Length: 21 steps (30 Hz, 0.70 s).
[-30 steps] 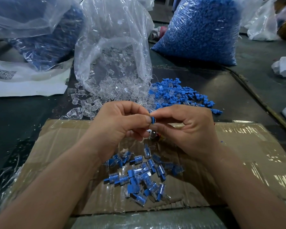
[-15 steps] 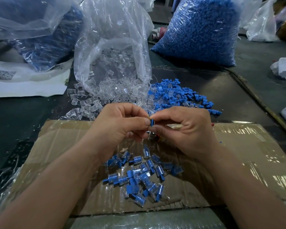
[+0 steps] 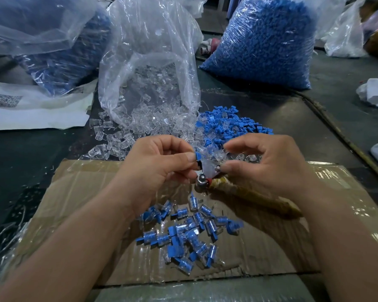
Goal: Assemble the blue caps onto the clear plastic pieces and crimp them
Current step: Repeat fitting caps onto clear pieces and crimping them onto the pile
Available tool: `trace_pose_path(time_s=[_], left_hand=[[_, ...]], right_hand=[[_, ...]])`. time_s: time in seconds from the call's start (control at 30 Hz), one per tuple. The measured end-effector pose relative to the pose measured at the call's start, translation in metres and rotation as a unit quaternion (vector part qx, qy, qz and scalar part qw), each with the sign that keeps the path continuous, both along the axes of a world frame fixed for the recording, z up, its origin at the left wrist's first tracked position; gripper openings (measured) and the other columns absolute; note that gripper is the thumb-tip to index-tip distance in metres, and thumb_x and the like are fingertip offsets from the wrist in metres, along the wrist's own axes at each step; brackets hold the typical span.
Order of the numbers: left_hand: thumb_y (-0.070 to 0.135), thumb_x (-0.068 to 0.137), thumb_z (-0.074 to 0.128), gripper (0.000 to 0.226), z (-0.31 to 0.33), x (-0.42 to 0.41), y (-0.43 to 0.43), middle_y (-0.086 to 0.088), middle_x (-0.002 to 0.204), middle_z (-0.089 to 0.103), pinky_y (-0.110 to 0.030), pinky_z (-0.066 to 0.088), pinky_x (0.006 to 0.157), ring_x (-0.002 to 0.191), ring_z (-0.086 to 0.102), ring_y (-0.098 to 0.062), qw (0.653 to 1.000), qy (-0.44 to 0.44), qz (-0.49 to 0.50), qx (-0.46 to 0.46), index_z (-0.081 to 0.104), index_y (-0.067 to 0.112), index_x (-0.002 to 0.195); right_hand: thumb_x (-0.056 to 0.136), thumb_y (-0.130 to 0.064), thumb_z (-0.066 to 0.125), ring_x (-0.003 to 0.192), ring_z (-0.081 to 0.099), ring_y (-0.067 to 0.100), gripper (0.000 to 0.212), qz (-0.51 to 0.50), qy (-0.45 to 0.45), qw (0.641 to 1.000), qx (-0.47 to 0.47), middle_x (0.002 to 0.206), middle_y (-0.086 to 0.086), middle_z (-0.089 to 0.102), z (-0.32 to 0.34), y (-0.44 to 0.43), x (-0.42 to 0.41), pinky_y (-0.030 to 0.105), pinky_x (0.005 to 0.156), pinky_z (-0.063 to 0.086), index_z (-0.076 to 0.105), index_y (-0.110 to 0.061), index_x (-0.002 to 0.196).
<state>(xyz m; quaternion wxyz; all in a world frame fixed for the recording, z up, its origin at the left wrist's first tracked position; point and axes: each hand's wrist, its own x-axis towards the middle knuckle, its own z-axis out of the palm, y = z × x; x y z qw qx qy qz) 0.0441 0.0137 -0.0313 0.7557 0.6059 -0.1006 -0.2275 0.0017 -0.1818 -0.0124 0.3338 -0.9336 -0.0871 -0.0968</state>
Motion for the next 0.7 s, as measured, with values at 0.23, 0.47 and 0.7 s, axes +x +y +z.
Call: trace_pose_path(time_s=[0.23,0.47,0.7], left_hand=[[0.004,0.057,0.062,0.010,-0.001,0.003,0.002,-0.009,0.059,0.065,-0.021,0.051,0.045,0.051,0.063,-0.016,0.999,0.012,0.033,-0.011,0.062,0.006,0.067],[0.006,0.058,0.062,0.014,-0.003,0.004,0.001,-0.007,0.060,0.065,-0.019,0.051,0.047,0.052,0.063,-0.014,0.999,-0.004,0.043,-0.002,0.060,0.004,0.072],[0.008,0.059,0.061,0.014,-0.002,0.004,0.000,-0.007,0.057,0.065,-0.022,0.053,0.046,0.050,0.062,-0.013,0.998,0.008,0.057,-0.014,0.059,0.005,0.072]], right_hand=[[0.038,-0.073,0.067,0.096,0.044,-0.004,0.081,-0.011,0.280,0.945,-0.167,0.101,-0.030,0.042,0.005,-0.023,-0.001,0.019,0.077,0.038,0.045,-0.048,0.112],[0.058,-0.056,0.073,0.090,0.042,0.002,0.054,-0.016,0.233,0.941,-0.243,0.096,-0.021,0.044,0.004,-0.013,0.001,0.029,0.078,0.043,0.051,-0.043,0.106],[0.077,-0.027,0.057,0.075,0.049,0.006,0.011,-0.061,0.146,0.937,-0.312,0.081,-0.012,0.050,-0.006,0.002,0.006,0.027,0.063,0.047,0.057,-0.031,0.088]])
